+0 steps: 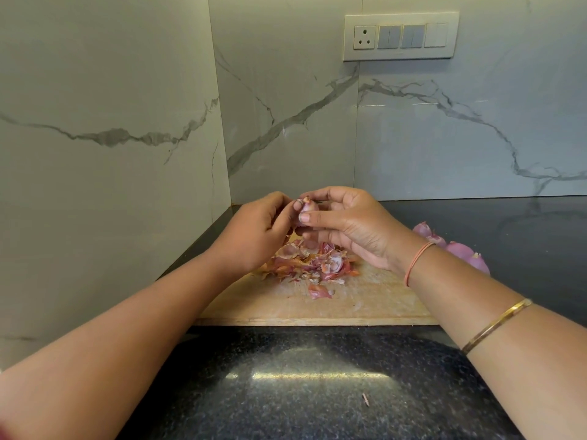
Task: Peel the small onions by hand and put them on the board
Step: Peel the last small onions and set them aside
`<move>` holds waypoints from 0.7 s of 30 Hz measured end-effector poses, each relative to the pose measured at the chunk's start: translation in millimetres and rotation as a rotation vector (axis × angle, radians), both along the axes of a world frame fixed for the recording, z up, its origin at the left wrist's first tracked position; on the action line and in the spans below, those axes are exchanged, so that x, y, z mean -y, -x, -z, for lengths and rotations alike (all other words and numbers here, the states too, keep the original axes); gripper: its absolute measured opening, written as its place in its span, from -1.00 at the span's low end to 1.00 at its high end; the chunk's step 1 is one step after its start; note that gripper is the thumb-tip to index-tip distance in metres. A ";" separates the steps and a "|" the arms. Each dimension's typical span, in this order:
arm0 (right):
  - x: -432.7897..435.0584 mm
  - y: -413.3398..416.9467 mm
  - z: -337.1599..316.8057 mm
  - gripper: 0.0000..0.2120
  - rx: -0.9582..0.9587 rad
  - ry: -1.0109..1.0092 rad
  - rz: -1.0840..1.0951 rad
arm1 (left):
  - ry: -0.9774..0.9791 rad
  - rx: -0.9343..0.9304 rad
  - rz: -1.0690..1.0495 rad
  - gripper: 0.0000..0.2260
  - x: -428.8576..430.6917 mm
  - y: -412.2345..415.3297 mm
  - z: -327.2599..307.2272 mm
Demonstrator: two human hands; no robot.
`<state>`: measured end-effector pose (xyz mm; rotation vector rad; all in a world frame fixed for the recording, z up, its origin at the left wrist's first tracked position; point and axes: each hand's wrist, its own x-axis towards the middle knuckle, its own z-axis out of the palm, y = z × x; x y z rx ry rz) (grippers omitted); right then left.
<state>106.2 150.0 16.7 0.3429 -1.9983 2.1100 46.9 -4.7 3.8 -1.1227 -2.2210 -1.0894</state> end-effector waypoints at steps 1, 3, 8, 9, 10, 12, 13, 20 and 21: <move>0.2 -0.4 -0.6 -0.70 -0.001 0.015 -0.004 | 0.018 -0.057 -0.014 -0.74 0.0 1.1 0.5; 0.9 -1.0 -2.0 -0.70 -0.005 0.043 -0.018 | 0.050 -0.162 -0.037 -0.76 0.7 2.1 0.8; 1.7 -1.7 -2.4 -0.74 -0.011 0.050 -0.020 | 0.144 -0.297 -0.104 -0.79 2.6 4.9 0.1; 1.5 -1.6 -2.3 -0.74 -0.011 0.047 -0.018 | 0.149 -0.310 -0.109 -0.79 2.8 4.9 0.0; 1.4 -1.7 -2.4 -0.75 -0.012 0.045 -0.016 | 0.152 -0.319 -0.111 -0.78 2.7 4.3 -0.1; 1.0 -1.8 -2.4 -0.77 -0.013 0.038 -0.011 | 0.156 -0.317 -0.110 -0.77 2.0 3.5 -0.5; 1.0 -2.0 -2.2 -0.77 -0.014 0.028 -0.006 | 0.156 -0.303 -0.106 -0.76 2.0 3.2 -0.9; 1.1 -4.1 -2.0 -0.73 -0.030 -0.093 0.033 | 0.022 -0.038 -0.021 -0.77 7.7 -1.9 -5.9; 1.6 -4.2 -2.1 -0.72 -0.035 -0.114 0.038 | 0.014 -0.027 -0.025 -0.78 8.0 -2.1 -6.3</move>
